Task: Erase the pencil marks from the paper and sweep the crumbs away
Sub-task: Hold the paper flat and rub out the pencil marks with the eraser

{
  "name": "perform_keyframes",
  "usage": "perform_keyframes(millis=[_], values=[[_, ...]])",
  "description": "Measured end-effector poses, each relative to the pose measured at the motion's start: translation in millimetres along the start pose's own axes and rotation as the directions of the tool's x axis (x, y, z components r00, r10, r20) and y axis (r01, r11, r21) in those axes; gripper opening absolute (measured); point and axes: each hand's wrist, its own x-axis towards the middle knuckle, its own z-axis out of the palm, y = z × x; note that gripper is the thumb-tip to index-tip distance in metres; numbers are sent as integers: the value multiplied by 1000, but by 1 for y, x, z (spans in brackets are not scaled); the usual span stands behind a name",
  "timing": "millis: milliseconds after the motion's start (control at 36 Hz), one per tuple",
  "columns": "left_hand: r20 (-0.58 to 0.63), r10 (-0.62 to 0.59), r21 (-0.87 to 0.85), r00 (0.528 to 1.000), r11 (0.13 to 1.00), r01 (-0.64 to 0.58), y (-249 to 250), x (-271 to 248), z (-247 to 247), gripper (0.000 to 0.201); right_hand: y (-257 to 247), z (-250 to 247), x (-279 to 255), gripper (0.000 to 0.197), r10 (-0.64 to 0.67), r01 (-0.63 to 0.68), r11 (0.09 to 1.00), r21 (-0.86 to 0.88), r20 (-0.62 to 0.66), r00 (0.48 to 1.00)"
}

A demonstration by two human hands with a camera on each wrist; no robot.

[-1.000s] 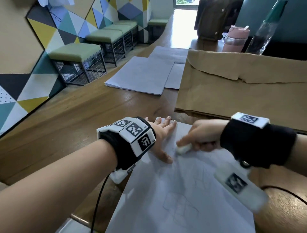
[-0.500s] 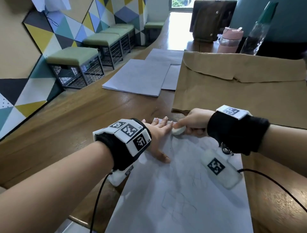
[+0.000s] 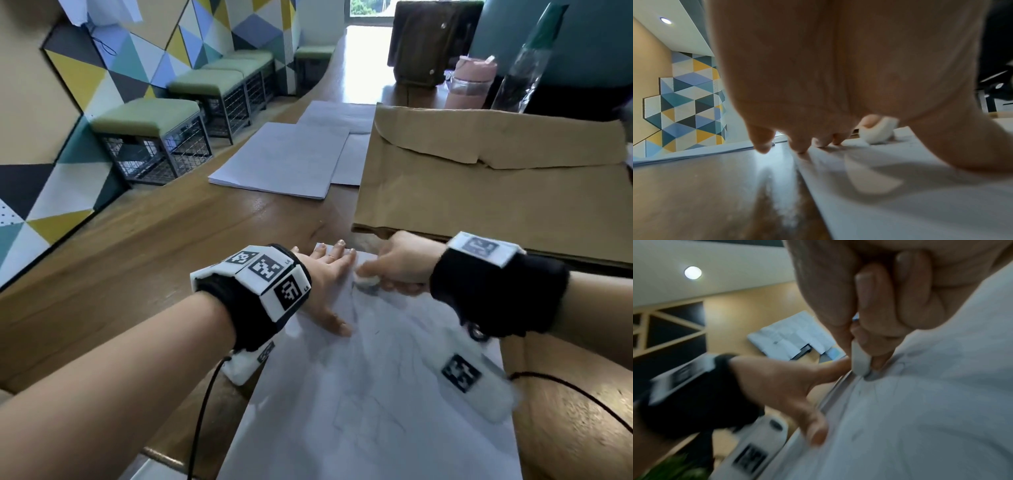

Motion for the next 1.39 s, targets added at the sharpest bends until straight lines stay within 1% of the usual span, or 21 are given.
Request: perform_keyframes(millis=[83,139,250,333,389,444,500,556,611,667,750,833,889,944,1000,1055,1139,1194,1278,1333,1389], values=[[9,-7,-6,1000,1000,7,1,0,0,115,6,7,-15,39,40,-23,996,-82,214,976],[17,-8,-1,1000,1000,8,1,1,0,116,5,5,-18,40,82,-64,995,-71,282,956],[20,0,14,1000,1000,0,0,0,-1,115,-3,-6,1,37,97,-98,995,3,126,987],[17,3,10,1000,1000,-3,1,-1,-2,116,-4,-6,7,25,42,-43,994,98,10,999],[21,-4,10,1000,1000,4,1,0,-2,116,2,0,5,32,1,0,998,59,-16,1000],[20,-11,5,1000,1000,11,1,0,-2,117,9,5,-3,35,-16,16,1000,5,47,999],[17,-14,4,1000,1000,14,2,0,-2,116,15,8,-13,32,24,-20,1000,-21,196,980],[17,-13,6,1000,1000,13,2,1,-2,116,15,7,-16,31,60,-57,998,-18,263,963],[20,-9,11,1000,1000,9,2,2,-2,117,10,3,-8,34,85,-85,996,-7,214,973],[20,-1,12,1000,1000,0,1,2,-1,117,3,-2,3,35,78,-82,996,25,122,989],[13,8,5,1000,1000,-8,1,2,-1,116,-2,-5,11,30,31,-34,985,168,22,999],[7,8,-4,1000,1000,-8,1,1,-1,116,6,2,6,36,-19,21,996,83,-17,1000],[11,3,-5,1000,1000,-3,1,1,-1,117,13,5,-2,37,-26,26,1000,8,57,998],[18,-1,-5,1000,1000,1,0,2,-1,117,15,5,-10,33,15,-13,1000,-15,197,980],[21,-3,3,1000,1000,3,0,3,-1,117,12,2,-11,32,57,-57,998,-4,229,972],[19,2,7,1000,1000,-2,1,2,-1,117,7,-2,-3,35,75,-77,997,7,144,987],[17,9,5,1000,1000,-9,1,1,-2,117,2,-7,10,37,40,-38,995,88,-19,999],[18,8,-5,1000,1000,-8,1,0,-2,116,4,-5,12,33,23,-16,990,141,-49,999],[20,4,-12,1000,1000,-4,1,0,-3,116,14,1,2,33,22,-24,999,48,53,998],[22,3,-10,1000,1000,-3,1,1,-2,116,18,1,-9,34,52,-52,999,-3,168,984],[24,6,-3,1000,1000,-6,2,2,-2,117,17,0,-13,35,85,-83,996,-20,232,969]])
